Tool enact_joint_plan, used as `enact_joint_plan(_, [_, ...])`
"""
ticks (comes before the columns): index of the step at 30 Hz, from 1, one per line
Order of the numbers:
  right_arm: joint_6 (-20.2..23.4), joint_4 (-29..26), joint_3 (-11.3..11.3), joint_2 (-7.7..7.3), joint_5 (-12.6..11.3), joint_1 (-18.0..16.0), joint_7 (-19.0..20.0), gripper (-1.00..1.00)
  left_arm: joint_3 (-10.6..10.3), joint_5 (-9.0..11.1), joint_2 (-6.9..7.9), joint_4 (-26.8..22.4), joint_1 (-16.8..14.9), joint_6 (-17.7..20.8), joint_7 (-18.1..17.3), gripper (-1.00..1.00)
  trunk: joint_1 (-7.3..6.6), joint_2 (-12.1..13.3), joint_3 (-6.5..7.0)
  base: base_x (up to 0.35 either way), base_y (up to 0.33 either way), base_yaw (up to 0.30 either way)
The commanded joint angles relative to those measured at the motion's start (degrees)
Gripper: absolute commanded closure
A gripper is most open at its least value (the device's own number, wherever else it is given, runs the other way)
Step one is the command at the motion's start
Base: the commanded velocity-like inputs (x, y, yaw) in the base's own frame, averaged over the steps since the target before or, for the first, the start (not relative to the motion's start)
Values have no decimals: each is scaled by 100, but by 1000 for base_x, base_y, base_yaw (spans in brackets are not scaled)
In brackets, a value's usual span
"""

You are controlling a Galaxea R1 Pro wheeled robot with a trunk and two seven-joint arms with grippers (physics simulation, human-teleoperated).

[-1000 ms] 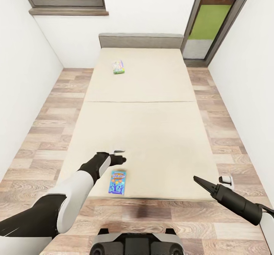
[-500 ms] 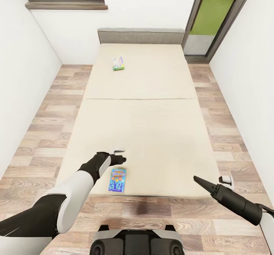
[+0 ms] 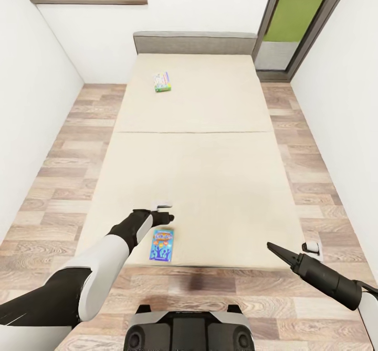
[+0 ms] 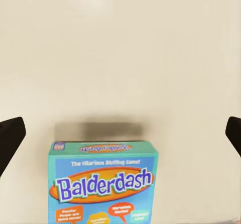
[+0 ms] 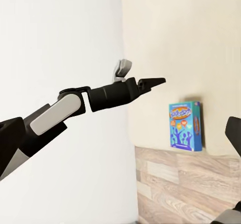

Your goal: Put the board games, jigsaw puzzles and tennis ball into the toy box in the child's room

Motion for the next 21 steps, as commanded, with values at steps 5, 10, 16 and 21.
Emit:
enact_joint_plan(5, [22,-1,-5,-1,-1,-3,15,-100,27,-3,21,-10,-1,-1,-13,-100,3,-9,-54,0,0,0])
enact_joint_plan(10, [17,-1,-5,-1,-1,-3,15,-100,28,-3,75,-10,-1,-15,2,-100,3,-9,-101,0,0,0])
enact_joint_plan(16, [-55,-1,-3,-1,-5,-3,15,-100,26,-3,132,-10,-1,-24,111,-100,3,-9,-158,0,0,0])
enact_joint_plan(21, [-95,-1,-3,-7,-9,-3,15,-100,11,-3,193,-5,-1,-29,306,-100,3,-9,-205,0,0,0])
